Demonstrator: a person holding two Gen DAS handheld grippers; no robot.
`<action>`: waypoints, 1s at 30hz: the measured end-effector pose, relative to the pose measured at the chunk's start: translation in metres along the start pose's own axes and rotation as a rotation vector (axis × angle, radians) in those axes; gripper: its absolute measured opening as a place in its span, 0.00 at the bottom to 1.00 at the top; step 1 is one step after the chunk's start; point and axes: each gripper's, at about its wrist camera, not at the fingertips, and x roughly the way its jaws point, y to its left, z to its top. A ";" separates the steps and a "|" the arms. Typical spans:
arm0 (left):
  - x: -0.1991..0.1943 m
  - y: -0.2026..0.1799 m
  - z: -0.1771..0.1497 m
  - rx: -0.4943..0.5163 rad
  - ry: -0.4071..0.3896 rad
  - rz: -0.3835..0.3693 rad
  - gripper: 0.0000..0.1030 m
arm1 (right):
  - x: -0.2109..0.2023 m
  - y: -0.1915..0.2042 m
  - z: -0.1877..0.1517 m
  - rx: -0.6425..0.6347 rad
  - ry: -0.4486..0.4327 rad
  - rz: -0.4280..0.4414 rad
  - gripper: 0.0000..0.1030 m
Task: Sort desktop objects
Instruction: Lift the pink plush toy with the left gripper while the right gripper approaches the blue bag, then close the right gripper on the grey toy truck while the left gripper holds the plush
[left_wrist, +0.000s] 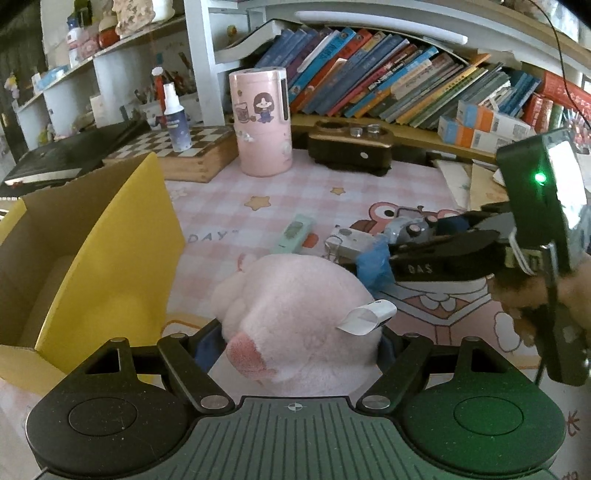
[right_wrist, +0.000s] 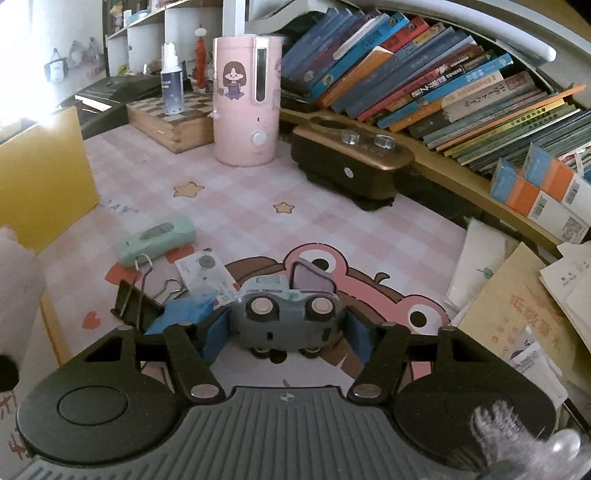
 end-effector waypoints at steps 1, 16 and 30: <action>-0.001 -0.001 0.000 0.002 0.001 -0.002 0.78 | 0.000 -0.001 0.000 0.006 -0.003 0.004 0.60; -0.013 -0.008 0.002 0.020 -0.034 -0.035 0.78 | -0.046 -0.004 -0.004 0.121 -0.027 -0.049 0.60; -0.032 -0.005 -0.008 0.027 -0.056 -0.054 0.78 | -0.096 0.009 -0.028 0.169 -0.020 -0.061 0.60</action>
